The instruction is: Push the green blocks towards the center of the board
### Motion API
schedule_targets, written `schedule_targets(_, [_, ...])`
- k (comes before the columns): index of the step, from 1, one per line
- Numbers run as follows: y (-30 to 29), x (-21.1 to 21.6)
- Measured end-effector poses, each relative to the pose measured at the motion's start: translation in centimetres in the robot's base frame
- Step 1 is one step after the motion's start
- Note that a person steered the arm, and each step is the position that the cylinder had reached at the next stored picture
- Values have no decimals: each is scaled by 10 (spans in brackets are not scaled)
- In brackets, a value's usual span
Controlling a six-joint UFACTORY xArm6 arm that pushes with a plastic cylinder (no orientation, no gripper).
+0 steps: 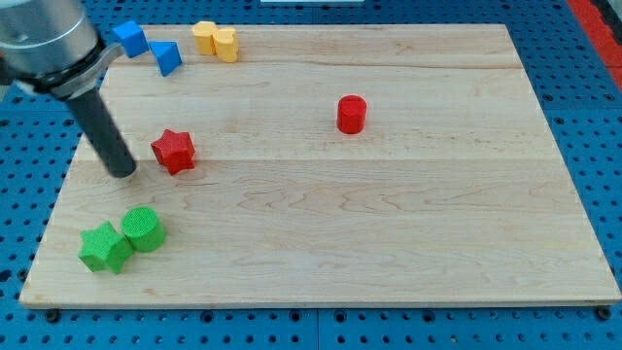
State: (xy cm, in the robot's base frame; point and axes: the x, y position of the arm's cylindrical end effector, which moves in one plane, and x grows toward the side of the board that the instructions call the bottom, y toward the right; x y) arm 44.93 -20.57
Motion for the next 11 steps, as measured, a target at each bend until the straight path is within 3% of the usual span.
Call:
schedule_targets(1, [108,-23])
schedule_targets(2, [154,-46])
schedule_targets(3, [152,6])
schedule_targets(4, [147,114])
schedule_targets(5, [13,164])
schedule_targets(6, [-72,169])
schedule_targets(7, [-56,121])
schedule_targets(8, [42,95])
schedule_targets(9, [39,98])
schedule_targets(10, [-7,132])
schedule_targets(11, [72,169])
